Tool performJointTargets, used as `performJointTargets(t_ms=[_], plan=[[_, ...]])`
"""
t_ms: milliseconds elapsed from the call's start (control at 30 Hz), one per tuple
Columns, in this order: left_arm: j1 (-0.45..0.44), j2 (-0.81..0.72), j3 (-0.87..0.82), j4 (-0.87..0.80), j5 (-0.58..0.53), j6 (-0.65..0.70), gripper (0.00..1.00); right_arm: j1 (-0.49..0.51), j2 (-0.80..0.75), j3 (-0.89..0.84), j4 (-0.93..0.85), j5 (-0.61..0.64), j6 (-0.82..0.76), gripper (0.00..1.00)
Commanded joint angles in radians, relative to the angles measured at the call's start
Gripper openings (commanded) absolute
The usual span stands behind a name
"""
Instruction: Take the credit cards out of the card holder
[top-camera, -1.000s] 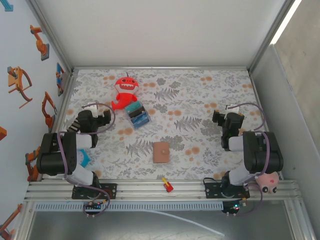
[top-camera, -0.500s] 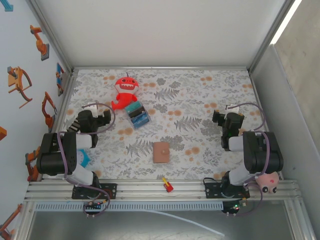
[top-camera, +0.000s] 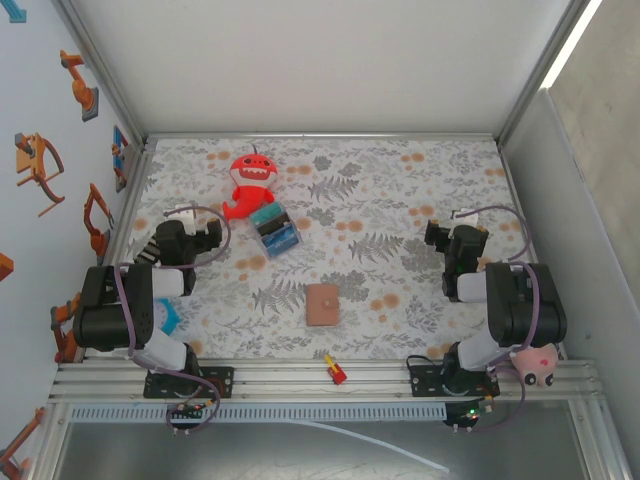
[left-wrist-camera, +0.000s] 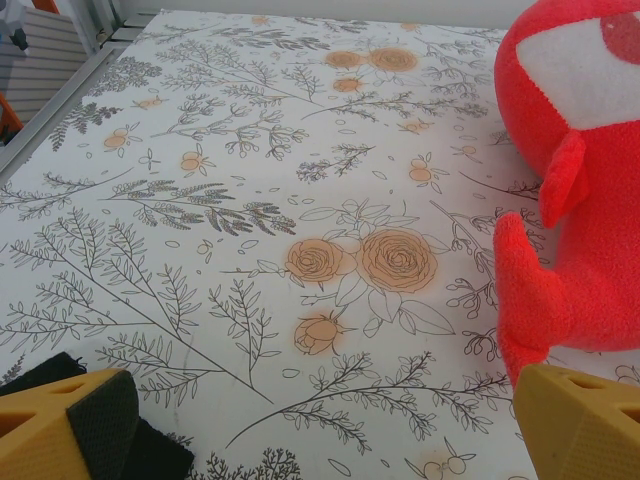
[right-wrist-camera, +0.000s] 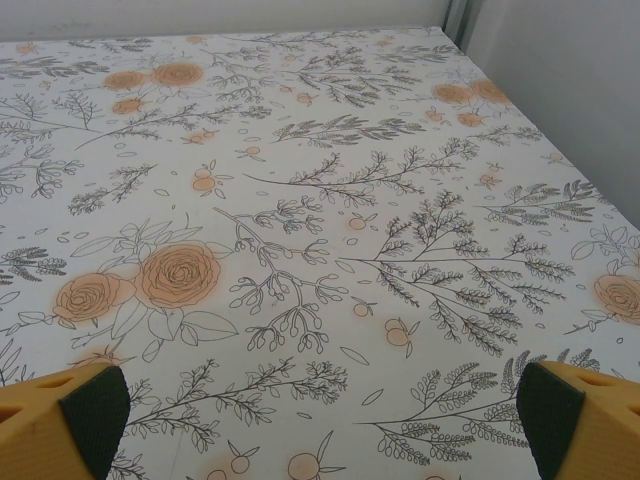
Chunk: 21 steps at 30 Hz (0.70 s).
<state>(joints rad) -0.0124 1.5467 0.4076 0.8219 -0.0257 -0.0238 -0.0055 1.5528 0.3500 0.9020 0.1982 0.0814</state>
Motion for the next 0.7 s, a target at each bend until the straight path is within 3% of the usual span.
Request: performJointTargets(t_ms=[0, 433, 667], plan=[[0.002, -0.004, 0.008, 0.000, 0.000, -0.013, 0.97, -0.008, -0.008, 0.017, 0.007, -0.003, 0.008, 0.99], [0.002, -0.008, 0.006, 0.002, 0.002, -0.015, 0.97, -0.008, -0.008, 0.017, 0.008, -0.003, 0.008, 0.99], [0.002, -0.093, 0.059, -0.159, -0.014, -0.019, 0.97, -0.008, -0.042, 0.005, 0.005, -0.025, -0.001, 0.99]])
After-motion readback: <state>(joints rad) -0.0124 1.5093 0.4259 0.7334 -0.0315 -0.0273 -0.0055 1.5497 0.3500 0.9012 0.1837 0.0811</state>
